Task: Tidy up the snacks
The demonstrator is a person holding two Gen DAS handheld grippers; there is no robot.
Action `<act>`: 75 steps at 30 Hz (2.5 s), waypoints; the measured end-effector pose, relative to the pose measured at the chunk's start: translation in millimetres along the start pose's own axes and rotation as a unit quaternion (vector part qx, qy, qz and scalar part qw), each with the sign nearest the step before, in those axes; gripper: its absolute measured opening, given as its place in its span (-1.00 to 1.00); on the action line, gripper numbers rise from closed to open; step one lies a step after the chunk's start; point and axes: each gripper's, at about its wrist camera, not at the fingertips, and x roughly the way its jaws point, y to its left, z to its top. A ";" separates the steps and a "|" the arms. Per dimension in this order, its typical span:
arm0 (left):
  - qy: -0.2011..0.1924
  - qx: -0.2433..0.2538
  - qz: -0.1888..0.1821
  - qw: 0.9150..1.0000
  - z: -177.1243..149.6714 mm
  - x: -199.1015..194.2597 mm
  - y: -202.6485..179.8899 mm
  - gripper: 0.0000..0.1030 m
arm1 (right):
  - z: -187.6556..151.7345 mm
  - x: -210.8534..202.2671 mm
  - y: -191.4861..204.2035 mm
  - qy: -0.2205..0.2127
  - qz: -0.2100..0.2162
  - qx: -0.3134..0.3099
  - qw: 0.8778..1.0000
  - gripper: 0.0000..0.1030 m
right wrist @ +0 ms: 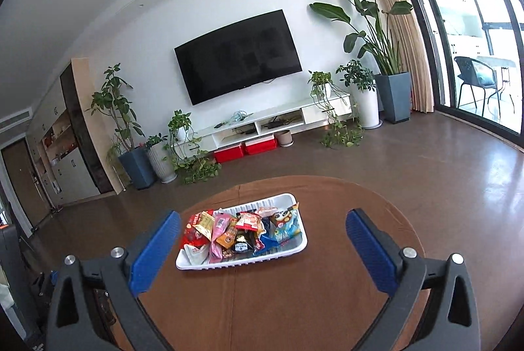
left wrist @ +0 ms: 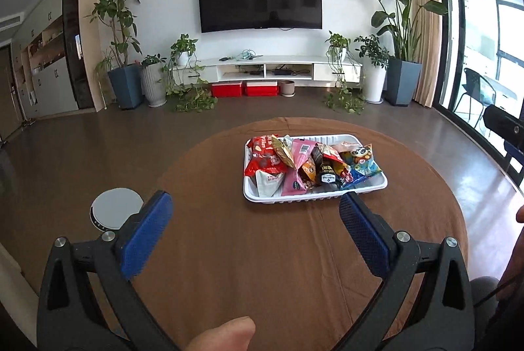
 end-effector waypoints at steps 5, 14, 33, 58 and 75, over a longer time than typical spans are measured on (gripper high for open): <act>0.017 0.001 0.002 1.000 -12.0 -6.1 -3.1 0.99 | -17.8 -9.4 8.7 0.017 -0.036 -0.029 0.999 1.00; 0.045 0.000 0.002 0.999 -23.6 0.8 -2.0 0.99 | -45.6 2.6 24.3 0.072 -0.059 -0.078 0.993 1.00; 0.098 -0.003 -0.011 0.995 -39.9 33.3 0.2 0.99 | -74.2 19.3 27.1 0.134 -0.078 -0.102 0.983 1.00; 0.111 -0.006 -0.012 0.994 -44.6 45.1 4.0 0.99 | -86.6 23.0 31.4 0.158 -0.080 -0.117 0.977 1.00; 0.112 -0.006 -0.013 0.994 -48.5 47.7 2.3 0.99 | -90.6 23.9 29.1 0.164 -0.081 -0.118 0.976 1.00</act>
